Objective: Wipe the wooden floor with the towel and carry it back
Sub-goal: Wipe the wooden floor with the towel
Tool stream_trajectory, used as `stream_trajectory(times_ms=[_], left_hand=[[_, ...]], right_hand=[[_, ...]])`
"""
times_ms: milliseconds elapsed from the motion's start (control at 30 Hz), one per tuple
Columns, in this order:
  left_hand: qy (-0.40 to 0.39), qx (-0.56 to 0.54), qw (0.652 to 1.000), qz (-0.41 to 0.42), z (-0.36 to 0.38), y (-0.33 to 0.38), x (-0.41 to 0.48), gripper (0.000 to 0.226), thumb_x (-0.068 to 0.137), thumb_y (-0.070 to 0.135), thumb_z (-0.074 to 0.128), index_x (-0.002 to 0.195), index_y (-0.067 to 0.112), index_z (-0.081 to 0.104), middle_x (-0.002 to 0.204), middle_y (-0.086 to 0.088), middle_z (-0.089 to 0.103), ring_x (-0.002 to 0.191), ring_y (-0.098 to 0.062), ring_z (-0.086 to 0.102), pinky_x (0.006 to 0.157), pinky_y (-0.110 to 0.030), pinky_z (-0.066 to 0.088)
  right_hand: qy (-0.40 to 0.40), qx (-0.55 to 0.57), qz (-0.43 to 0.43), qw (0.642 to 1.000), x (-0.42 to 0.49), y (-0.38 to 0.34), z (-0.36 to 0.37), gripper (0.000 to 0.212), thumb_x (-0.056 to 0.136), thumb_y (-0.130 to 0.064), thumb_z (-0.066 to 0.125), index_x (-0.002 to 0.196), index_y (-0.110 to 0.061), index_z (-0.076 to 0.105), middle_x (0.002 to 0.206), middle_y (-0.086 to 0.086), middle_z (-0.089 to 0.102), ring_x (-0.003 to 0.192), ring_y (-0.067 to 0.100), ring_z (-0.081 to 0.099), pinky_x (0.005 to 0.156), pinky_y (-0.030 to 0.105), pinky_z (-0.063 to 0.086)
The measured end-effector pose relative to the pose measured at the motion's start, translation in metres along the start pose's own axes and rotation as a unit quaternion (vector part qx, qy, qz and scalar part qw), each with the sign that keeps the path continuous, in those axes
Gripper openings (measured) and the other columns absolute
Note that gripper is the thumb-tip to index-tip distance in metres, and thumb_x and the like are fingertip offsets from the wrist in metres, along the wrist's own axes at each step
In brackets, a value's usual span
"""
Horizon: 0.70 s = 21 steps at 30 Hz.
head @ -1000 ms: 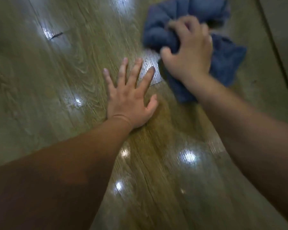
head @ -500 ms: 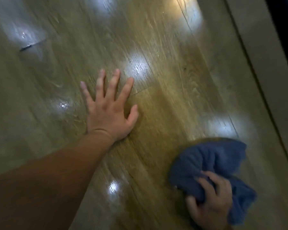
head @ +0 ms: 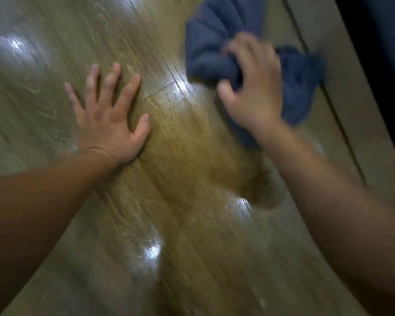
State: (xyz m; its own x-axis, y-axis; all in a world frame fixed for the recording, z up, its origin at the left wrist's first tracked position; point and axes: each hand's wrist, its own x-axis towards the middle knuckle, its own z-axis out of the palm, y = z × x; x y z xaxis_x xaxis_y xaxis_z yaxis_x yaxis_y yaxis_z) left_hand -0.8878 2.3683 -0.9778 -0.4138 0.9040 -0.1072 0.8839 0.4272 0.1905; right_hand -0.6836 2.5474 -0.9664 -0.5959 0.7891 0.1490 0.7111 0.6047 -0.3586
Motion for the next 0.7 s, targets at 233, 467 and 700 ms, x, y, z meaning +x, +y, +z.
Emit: stream_trajectory(times_ms=[233,467,700], left_hand=[[0.001,0.004,1.0,-0.016,-0.002,-0.002,0.0,0.074,0.083,0.06,0.042,0.15,0.032,0.036,0.163,-0.002,0.022,0.151,-0.034,0.012,0.115,-0.072,0.002],[0.0,0.008,1.0,-0.006,-0.002,-0.002,0.001,0.075,0.081,0.062,0.041,0.15,0.033,0.034,0.163,-0.002,0.022,0.151,-0.033,0.012,0.115,-0.07,0.002],[0.015,-0.013,1.0,-0.012,-0.004,0.0,-0.001,0.071,0.083,0.061,0.041,0.15,0.037,0.033,0.163,0.0,0.023,0.152,-0.027,0.014,0.12,-0.062,0.005]], right_hand=[[-0.149,-0.038,-0.027,0.988,-0.297,0.047,-0.087,0.029,0.082,-0.037,0.052,0.106,-0.02,0.054,0.119,0.007,0.051,0.089,0.038,0.058,0.083,0.046,0.043],[-0.042,-0.025,-0.113,0.992,-0.039,0.032,-0.022,0.049,0.074,-0.039,0.057,0.12,-0.021,0.057,0.125,0.01,0.058,0.104,0.038,0.057,0.086,0.049,0.046],[0.031,0.043,0.004,0.999,-0.101,-0.06,0.009,0.058,0.071,-0.037,0.061,0.126,-0.019,0.065,0.135,0.006,0.059,0.108,0.035,0.054,0.087,0.042,0.04]])
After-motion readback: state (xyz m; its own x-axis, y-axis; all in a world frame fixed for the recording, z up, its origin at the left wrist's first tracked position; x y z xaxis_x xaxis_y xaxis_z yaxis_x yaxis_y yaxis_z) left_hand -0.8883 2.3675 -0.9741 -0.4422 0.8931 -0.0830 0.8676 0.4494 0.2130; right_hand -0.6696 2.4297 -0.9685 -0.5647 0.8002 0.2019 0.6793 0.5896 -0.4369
